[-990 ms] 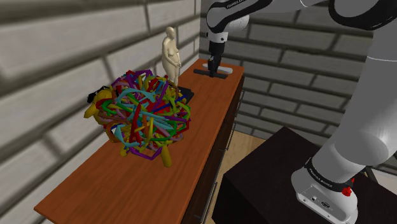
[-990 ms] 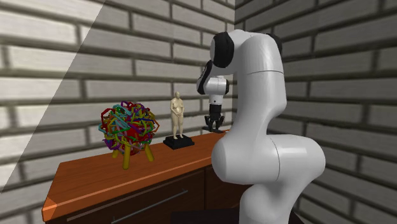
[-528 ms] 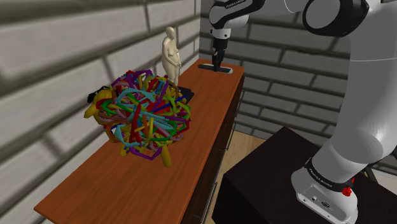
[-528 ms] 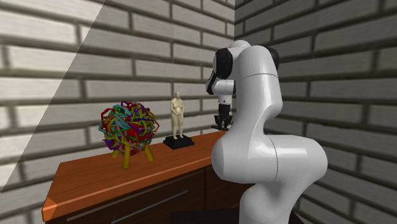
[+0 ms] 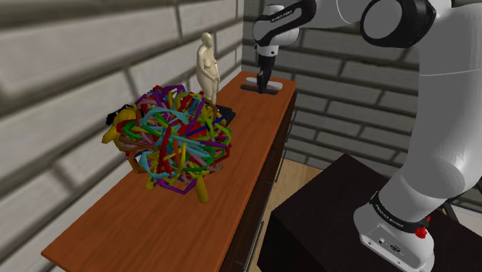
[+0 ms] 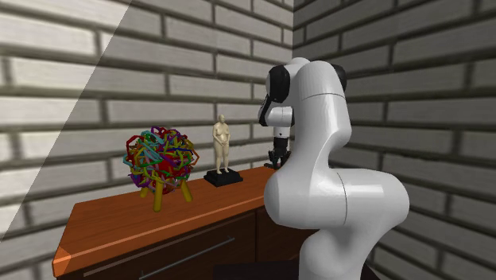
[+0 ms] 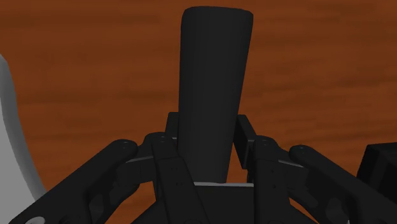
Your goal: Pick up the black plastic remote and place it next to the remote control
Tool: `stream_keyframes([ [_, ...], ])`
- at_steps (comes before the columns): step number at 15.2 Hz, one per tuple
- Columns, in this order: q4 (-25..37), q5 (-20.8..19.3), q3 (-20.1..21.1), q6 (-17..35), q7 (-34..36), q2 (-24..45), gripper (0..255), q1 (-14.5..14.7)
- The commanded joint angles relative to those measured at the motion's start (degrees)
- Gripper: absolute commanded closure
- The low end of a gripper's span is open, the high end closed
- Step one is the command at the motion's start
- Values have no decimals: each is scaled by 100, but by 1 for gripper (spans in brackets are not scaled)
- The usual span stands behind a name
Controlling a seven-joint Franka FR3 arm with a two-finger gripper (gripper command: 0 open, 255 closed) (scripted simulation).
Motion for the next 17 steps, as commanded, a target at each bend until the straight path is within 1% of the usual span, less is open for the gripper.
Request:
stream_keyframes([
  [1, -122, 6, 3, 144, -7, 19, 255, 4],
  [6, -270, 23, 10, 440, -31, 167, 255, 3],
  [13, -270, 23, 10, 440, -31, 167, 255, 3],
  [14, -270, 23, 10, 439, -31, 167, 0, 3],
  [17, -270, 23, 10, 439, -31, 167, 0, 3],
])
